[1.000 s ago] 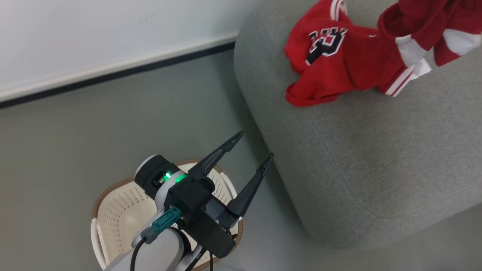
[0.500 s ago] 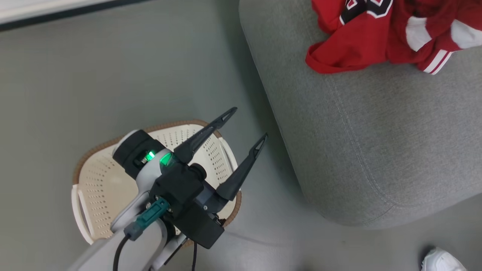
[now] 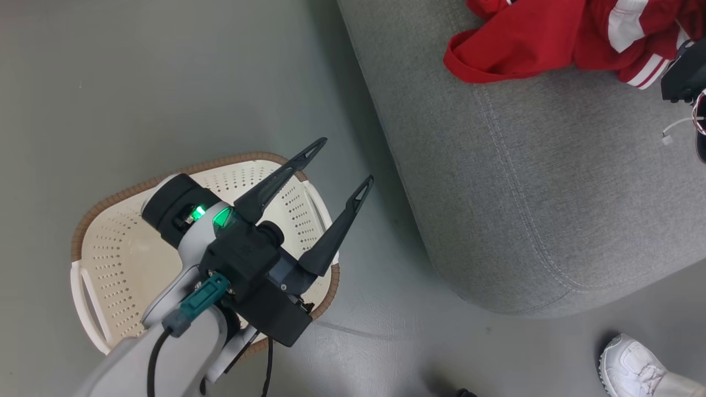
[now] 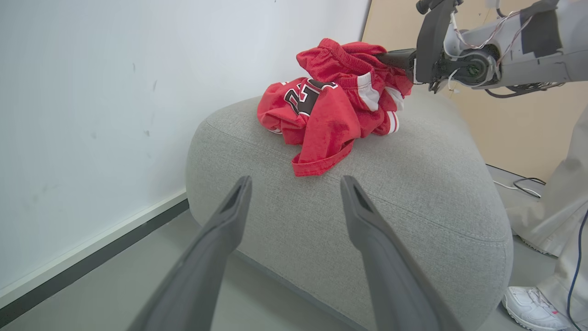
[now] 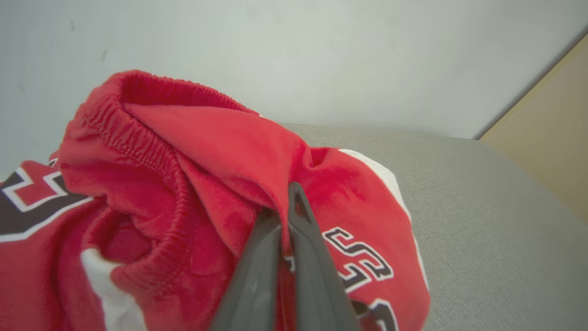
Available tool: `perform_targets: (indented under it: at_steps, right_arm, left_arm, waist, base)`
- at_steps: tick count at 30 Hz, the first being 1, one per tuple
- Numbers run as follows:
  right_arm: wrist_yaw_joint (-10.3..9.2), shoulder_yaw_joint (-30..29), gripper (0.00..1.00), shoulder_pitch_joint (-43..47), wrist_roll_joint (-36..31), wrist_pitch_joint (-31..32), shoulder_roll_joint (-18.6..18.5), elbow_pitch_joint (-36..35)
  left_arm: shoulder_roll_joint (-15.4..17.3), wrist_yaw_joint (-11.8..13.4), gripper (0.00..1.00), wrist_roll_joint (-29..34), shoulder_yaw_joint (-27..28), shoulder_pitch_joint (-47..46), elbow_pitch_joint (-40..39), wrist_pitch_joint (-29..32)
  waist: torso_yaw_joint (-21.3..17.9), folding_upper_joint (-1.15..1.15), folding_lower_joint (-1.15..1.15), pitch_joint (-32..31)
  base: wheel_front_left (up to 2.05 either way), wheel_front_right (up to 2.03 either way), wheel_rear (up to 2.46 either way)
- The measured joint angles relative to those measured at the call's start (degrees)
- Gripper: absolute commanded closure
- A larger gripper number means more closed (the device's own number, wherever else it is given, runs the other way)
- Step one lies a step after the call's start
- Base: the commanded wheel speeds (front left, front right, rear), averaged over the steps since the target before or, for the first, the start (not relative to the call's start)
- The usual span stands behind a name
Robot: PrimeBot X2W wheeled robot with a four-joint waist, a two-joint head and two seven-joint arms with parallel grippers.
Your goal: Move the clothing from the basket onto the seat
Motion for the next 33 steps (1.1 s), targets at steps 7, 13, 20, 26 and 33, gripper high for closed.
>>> perform_targets:
  at_steps: [7,13,20,26,33]
  right_arm:
    - [0.79,1.10,0.00,0.13,-0.14,-1.32,1.42,1.86]
    - [1.61,2.16,0.00,1.58,-1.41,-2.26,1.88,2.34]
    - [2.07,3.32,0.00,4.65,-2.69,-2.94,2.50,1.99]
    - [2.04,3.67,0.00,8.32,-3.01,-2.97,3.39,0.98]
    - [2.00,3.44,0.00,14.15,-2.54,-3.11,5.14,-1.09]
  left_arm:
    - [-0.16,0.67,0.00,-1.03,1.37,0.09,0.79,-0.48]
    - [-0.71,1.85,0.00,-1.67,2.88,0.44,2.87,-1.07]
    - [-2.53,3.45,0.00,-3.82,4.37,2.25,6.10,-3.14]
    - [-4.31,4.63,0.00,-4.87,5.48,2.64,9.90,-4.58]
    - [-6.03,5.37,0.00,-6.65,6.34,4.94,14.69,-6.27]
  waist:
    - [-0.57,-0.01,-0.01,-1.08]
    - [-1.04,-0.01,-0.01,-3.13]
    - [-1.30,-0.01,-0.01,-6.62]
    - [-0.86,-0.01,-0.01,-10.39]
    - [0.81,-0.02,-0.02,-15.14]
  base:
    - [0.00,0.00,0.00]
    - [0.00,0.00,0.00]
    - [0.00,0.00,0.00]
    - [0.00,0.00,0.00]
    - [0.00,0.00,0.00]
